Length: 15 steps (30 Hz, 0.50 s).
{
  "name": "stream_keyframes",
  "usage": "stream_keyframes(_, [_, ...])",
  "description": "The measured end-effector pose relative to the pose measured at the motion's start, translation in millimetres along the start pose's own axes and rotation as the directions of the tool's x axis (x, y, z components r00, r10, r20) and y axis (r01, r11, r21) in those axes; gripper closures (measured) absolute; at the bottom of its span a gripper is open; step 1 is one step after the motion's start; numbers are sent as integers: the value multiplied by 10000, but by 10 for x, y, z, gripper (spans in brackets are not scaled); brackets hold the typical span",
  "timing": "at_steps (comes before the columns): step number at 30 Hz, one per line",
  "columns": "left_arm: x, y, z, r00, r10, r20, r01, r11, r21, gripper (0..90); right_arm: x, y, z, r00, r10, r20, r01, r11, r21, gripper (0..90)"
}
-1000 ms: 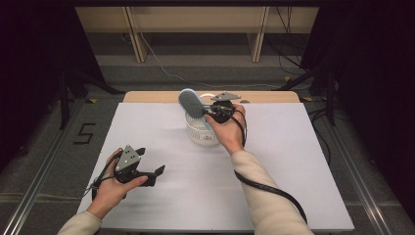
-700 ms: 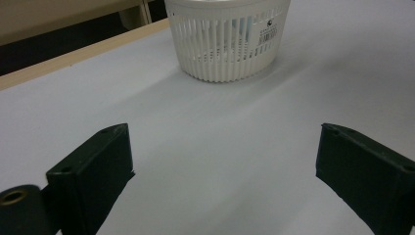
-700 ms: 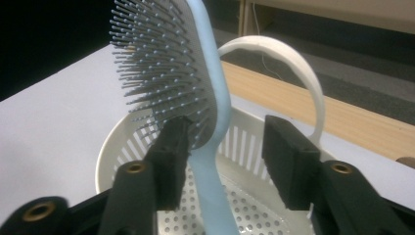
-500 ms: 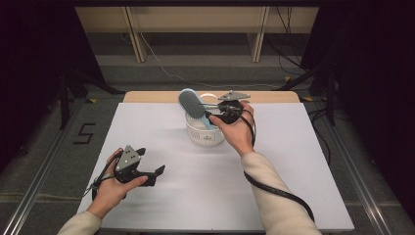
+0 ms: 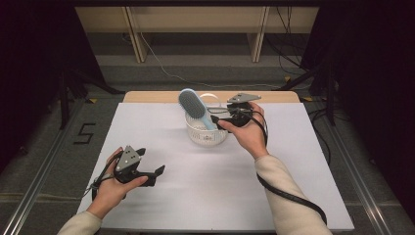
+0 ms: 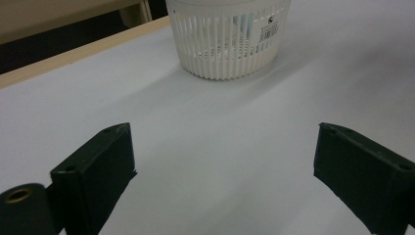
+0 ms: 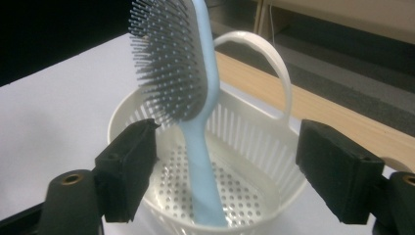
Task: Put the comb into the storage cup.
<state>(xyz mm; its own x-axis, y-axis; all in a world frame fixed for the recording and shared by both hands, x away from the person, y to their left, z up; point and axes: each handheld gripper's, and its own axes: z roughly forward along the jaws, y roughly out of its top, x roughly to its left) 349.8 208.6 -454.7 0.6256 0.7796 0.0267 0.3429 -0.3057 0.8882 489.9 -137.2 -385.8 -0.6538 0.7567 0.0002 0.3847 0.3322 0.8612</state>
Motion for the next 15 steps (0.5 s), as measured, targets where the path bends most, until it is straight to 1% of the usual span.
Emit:
stream_keyframes(4, [6, -9, 4, 10000, -34, -18, 34, 10000, 51, 76, -41, -60, -91, 10000, -50, 17, 50, 9999, 126, 225])
stream_keyframes(9, [4, -8, 2, 10000, -25, -62, 25, 10000, 72, 77, -80, -121, -224, 10000, -52, 11, 52, 9999, 94, 216])
stream_keyframes(15, [10, -16, -1, 9999, -27, -111, 28, 9999, 103, 77, -118, -168, -340, 9999, 75, 103, -76, 9999, 76, 207])
